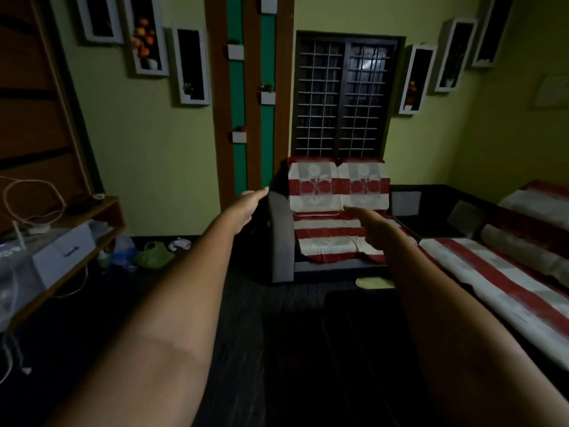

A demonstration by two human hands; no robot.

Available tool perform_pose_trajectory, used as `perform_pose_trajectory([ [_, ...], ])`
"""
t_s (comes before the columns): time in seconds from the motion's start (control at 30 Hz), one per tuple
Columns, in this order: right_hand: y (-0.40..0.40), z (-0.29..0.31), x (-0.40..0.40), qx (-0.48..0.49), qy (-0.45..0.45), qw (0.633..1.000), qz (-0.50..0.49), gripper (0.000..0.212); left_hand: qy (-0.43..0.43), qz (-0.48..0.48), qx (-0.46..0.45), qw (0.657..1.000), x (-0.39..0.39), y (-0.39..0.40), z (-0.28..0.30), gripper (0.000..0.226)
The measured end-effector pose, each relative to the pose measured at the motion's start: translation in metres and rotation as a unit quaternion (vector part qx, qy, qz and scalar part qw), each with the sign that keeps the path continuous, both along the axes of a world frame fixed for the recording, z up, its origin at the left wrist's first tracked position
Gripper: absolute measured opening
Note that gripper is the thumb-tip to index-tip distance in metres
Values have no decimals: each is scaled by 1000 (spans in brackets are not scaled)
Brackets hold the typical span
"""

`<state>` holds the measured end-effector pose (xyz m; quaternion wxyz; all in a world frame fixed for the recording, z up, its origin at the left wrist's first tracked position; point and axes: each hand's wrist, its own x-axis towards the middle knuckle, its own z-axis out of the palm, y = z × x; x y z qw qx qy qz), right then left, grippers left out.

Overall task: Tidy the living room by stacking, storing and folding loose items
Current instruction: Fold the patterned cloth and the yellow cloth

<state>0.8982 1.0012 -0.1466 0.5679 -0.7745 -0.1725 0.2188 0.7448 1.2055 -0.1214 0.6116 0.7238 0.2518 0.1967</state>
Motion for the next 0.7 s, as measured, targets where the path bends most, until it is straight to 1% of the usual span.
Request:
perform_pose_trajectory([
  [0.13,62,26,85,14,10,1000,-23,83,-4,-21,19,1000,91,70,31,61],
  [0.2,98,47,139,55,-12,997,-51,66,-12,-32,33,999,150,107,58,60],
  [0.23,106,49,155,68,-12,996,-57,58,-16,-33,30,999,166,117,64,58],
  [0.27,119,51,178,76,-9,995,-57,56,-18,-43,33,998,193,130,69,56],
  [0.33,139,46,214,63,-16,996,-68,59,-14,-57,42,997,237,147,70,51],
  [0.4,166,32,273,69,-5,995,-76,65,-1,-76,46,996,303,169,59,47],
  [0.43,166,29,281,58,3,995,-75,67,7,-82,49,995,313,174,53,47],
  [0.5,183,17,334,48,5,996,-78,69,2,-104,46,993,366,190,44,46],
  [0.57,194,10,385,34,6,995,-91,69,0,-106,45,993,421,209,36,47],
  [0.63,205,1,464,41,14,996,-82,71,5,-116,42,992,486,229,37,45],
  [0.67,206,-5,503,27,12,996,-89,76,11,-124,40,991,509,236,40,44],
  [0.7,211,-8,557,39,14,994,-104,79,13,-132,37,990,543,244,49,42],
])
